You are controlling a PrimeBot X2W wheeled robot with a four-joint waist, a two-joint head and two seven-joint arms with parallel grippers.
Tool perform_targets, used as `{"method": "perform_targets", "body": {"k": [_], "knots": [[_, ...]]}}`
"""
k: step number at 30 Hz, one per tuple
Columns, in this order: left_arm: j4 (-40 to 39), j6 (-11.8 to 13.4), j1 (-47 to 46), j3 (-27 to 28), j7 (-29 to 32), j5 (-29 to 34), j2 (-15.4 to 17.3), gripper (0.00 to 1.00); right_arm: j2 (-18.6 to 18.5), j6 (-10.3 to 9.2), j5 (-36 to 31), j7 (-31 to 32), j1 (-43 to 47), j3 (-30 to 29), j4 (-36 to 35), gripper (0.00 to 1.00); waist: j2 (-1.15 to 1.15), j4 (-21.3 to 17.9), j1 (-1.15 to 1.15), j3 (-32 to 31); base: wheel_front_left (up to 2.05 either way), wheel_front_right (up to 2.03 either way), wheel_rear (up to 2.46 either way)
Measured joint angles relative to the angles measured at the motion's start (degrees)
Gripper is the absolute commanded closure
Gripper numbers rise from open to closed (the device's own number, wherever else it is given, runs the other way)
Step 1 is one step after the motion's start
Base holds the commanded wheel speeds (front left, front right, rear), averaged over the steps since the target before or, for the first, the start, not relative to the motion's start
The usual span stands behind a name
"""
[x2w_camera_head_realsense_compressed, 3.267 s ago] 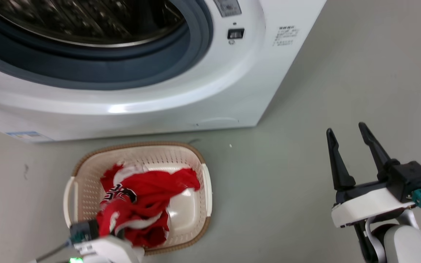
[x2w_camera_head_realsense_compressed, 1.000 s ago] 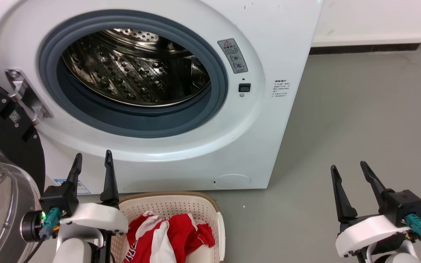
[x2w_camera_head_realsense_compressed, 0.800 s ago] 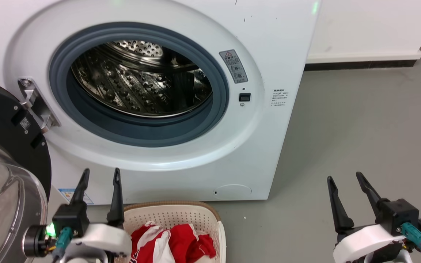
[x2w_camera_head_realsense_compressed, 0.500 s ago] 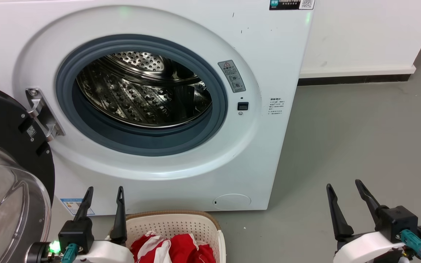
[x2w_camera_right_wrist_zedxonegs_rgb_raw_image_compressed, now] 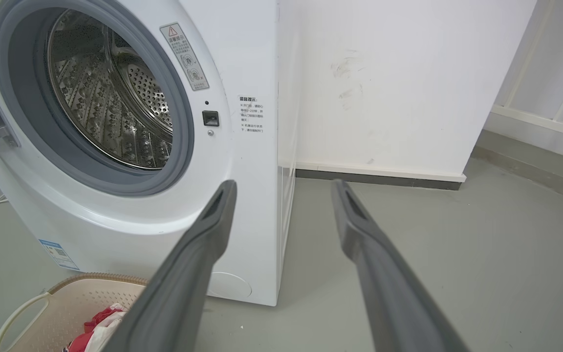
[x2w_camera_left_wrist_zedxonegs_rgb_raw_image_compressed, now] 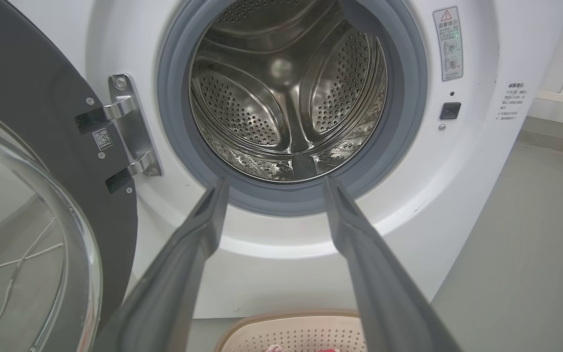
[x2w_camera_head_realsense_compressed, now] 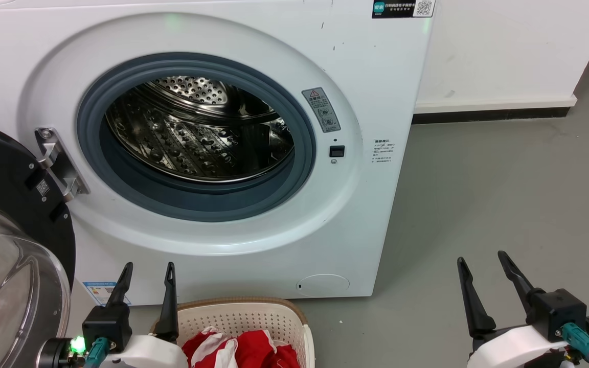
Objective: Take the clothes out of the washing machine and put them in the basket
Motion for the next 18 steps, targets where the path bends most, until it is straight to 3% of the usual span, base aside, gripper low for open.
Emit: {"method": "perform_targets", "body": {"k": [11, 12, 18], "knots": [[0.7, 0.3, -0.5, -0.3, 0.2, -0.5, 0.3, 0.00, 0.0, 0.00, 0.0, 0.0, 0.0, 0.2, -0.1, 0.00, 0.00, 0.0, 0.00, 0.3, 0.00, 0.00, 0.00], [1.0, 0.3, -0.3, -0.3, 0.2, -0.5, 0.2, 1.00, 0.0, 0.00, 0.0, 0.0, 0.1, 0.2, 0.3, 1.00, 0.00, 0.0, 0.00, 0.3, 0.00, 0.00, 0.00], [3.5, 0.0, 0.8, 0.3, 1.6, -3.6, -0.6, 1.00, 0.0, 0.01, 3.6, 0.0, 1.3, 0.3, 2.1, 1.00, 0.00, 0.1, 0.00, 0.4, 0.00, 0.00, 0.00]]}}
